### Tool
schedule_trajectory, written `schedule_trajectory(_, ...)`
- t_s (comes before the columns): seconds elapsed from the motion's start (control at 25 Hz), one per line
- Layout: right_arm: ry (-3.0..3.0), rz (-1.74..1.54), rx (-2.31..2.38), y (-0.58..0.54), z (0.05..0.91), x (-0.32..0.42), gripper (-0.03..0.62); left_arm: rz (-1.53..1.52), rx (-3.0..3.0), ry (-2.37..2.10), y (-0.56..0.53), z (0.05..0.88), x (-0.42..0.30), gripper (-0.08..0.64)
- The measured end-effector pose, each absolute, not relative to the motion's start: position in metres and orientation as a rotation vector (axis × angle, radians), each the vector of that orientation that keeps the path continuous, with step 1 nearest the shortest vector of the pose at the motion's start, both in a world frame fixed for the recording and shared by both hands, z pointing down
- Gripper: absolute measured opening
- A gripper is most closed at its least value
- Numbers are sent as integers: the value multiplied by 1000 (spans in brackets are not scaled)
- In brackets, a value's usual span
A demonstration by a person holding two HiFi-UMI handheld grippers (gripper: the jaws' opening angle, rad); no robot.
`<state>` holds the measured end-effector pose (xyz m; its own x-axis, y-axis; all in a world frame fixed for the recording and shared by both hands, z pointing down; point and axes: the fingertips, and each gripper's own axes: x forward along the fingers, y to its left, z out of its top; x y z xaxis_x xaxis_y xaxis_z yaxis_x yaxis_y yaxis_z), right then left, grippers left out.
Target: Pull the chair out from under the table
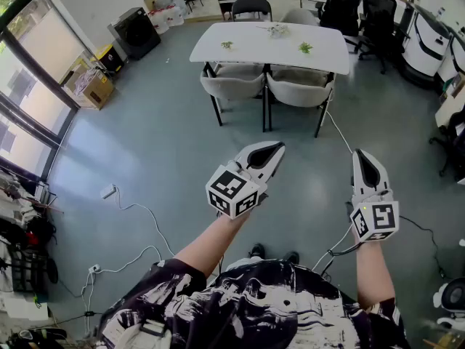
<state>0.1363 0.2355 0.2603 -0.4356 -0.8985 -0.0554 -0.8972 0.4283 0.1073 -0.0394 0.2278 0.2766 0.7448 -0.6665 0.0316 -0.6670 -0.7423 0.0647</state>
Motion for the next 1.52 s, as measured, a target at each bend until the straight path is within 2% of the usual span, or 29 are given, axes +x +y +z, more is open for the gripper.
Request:
schedule_trajectory(0.68,-2704,-186,1640,238,255,129,2,-46,2883,-1072,231,272,-41,5)
schedule_trajectory(0.72,-2738,-180,1635,236,252,128,19,-75,2909,-1066,231,267,-42,5)
schedule_trajectory(0.76,-2767,-176,1628,235,249,126,297,-102,2940,-1061,231,262,-42,19)
schedule_trajectory(0.8,-2785,-180,1622,235,246,124,426,-122,2969,-1059,231,257,-43,200)
schedule_trajectory(0.84,-2793,-194,1611,235,245,123,488,-130,2993,-1059,230,253,-43,427)
schedule_trajectory(0.88,-2797,-209,1596,235,244,121,517,-126,3014,-1060,228,251,-44,433)
schedule_trajectory(1.52,-2765,-175,1557,217,264,98,529,-79,3064,-999,207,263,-77,443)
